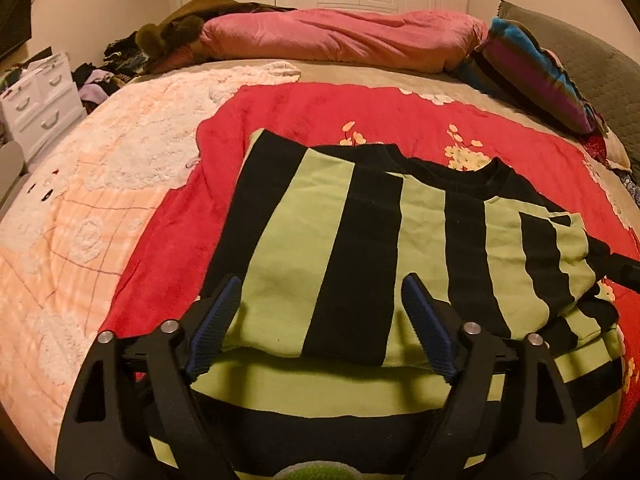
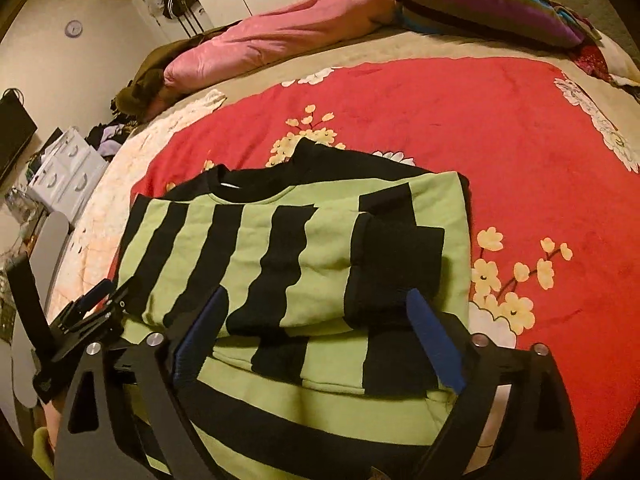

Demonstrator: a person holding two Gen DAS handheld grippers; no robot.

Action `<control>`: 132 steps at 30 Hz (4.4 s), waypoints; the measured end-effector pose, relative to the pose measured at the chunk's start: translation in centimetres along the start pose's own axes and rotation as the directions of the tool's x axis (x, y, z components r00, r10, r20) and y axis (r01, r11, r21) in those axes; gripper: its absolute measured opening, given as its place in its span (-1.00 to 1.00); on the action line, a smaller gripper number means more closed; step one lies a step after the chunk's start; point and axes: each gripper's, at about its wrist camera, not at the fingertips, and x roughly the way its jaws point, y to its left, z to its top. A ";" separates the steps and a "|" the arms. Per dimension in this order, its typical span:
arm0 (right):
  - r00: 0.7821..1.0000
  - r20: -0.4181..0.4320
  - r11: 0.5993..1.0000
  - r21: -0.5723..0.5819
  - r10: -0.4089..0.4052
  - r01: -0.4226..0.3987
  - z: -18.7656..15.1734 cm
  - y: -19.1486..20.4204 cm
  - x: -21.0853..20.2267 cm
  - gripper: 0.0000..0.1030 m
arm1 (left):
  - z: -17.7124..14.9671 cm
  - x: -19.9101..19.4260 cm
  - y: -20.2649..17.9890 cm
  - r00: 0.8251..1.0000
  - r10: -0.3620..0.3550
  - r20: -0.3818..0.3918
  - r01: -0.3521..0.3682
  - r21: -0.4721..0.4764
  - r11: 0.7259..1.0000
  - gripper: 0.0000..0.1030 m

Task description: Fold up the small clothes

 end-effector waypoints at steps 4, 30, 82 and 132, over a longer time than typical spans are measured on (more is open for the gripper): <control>1.000 0.009 1.000 0.003 -0.003 0.003 0.1 0.1 -0.6 0.84 | 0.2 -0.6 0.0 1.000 0.010 0.022 -0.010 0.008 1.000 0.61; 0.997 0.067 0.999 0.014 0.031 -0.032 -0.3 -0.4 -5.7 0.91 | 1.2 -9.4 3.5 0.989 0.064 0.131 -0.052 -0.092 0.994 0.82; 0.991 -0.126 0.984 -0.164 0.050 -0.071 -12.0 1.8 -11.0 0.91 | -3.8 -15.4 7.7 0.999 0.040 0.021 -0.038 -0.102 0.994 0.82; 0.798 -0.595 0.981 -0.084 0.091 -0.174 -22.3 -0.4 -6.6 0.81 | -14.4 -11.0 13.3 0.904 -0.208 -0.373 0.125 -0.234 0.964 0.59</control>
